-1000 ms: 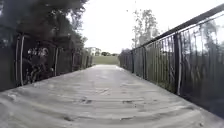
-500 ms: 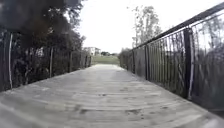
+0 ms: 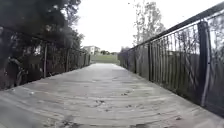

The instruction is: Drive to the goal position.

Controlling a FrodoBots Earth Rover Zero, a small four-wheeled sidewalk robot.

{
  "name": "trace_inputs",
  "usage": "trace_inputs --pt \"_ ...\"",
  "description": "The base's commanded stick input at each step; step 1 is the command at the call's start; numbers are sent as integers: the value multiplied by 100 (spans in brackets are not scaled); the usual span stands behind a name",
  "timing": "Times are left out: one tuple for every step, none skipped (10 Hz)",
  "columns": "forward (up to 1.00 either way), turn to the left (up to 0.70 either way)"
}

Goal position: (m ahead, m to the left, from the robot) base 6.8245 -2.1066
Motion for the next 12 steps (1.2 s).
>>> trace_inputs --pt "69 0" --pt "69 0" --pt "69 1" --pt "69 4" --pt "69 4" --pt "69 5" --pt "69 5" --pt "69 5" --pt "69 3" --pt "69 2" --pt "69 0" --pt "70 0"
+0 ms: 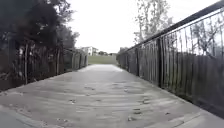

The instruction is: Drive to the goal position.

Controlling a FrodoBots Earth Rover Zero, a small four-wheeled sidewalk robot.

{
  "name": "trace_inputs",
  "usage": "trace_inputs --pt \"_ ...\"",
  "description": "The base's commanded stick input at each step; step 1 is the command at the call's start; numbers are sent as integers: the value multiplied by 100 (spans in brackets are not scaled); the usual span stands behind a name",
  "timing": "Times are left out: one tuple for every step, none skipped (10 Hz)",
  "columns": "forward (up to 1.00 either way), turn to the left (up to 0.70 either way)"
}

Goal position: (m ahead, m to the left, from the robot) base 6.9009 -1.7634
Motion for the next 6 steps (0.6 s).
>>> trace_inputs --pt "69 0" --pt "69 0" --pt "69 0" --pt "69 0" --pt "69 0" --pt "69 0"
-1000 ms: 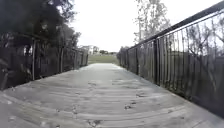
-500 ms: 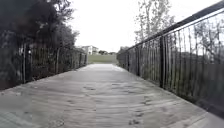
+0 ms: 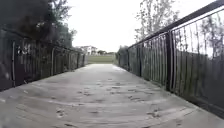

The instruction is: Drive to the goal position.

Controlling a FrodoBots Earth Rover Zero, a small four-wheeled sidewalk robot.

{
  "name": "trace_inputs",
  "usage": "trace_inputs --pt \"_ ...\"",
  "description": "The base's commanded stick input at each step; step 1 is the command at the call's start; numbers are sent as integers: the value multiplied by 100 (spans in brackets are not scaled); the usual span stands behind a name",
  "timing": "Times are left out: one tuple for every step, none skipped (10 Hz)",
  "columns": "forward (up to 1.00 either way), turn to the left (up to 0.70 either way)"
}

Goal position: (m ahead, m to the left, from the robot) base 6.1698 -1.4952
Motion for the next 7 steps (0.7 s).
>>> trace_inputs --pt "69 0" --pt "69 0" --pt "69 0" --pt "69 0" --pt "70 0" --pt "70 0" --pt "69 0"
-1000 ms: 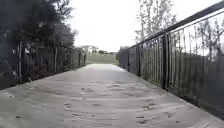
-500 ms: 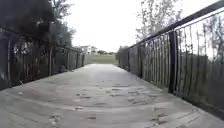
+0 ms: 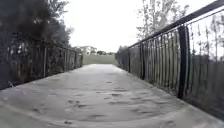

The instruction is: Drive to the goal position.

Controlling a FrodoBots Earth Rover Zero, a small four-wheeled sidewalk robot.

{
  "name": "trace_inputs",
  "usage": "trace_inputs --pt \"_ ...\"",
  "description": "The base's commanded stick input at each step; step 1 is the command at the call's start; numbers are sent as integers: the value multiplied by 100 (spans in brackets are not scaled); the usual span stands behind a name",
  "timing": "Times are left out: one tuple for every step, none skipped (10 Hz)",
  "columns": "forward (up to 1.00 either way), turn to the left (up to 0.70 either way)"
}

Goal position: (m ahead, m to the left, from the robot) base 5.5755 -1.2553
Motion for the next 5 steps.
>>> trace_inputs --pt "69 0" --pt "69 0" --pt "69 0" --pt "69 0" --pt "69 0"
